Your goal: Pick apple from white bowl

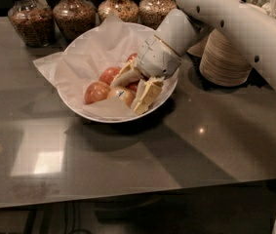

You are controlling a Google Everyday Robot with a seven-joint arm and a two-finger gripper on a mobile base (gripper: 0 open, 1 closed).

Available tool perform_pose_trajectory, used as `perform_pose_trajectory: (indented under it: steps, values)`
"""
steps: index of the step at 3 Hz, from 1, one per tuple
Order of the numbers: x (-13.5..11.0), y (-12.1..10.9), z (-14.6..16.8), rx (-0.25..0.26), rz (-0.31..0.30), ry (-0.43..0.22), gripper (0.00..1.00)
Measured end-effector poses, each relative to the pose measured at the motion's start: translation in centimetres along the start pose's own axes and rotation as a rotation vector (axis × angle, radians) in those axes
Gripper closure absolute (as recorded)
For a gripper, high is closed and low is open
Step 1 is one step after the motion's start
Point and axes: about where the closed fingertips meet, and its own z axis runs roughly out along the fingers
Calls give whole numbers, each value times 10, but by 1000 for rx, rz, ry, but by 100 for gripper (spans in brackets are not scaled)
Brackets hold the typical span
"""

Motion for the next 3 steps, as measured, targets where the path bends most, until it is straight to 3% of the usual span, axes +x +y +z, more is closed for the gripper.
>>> perform_pose_trajectory:
  steps: [1, 3]
  values:
    - [1, 1, -1, 4, 4, 4, 33]
    - [1, 1, -1, 4, 4, 4, 75]
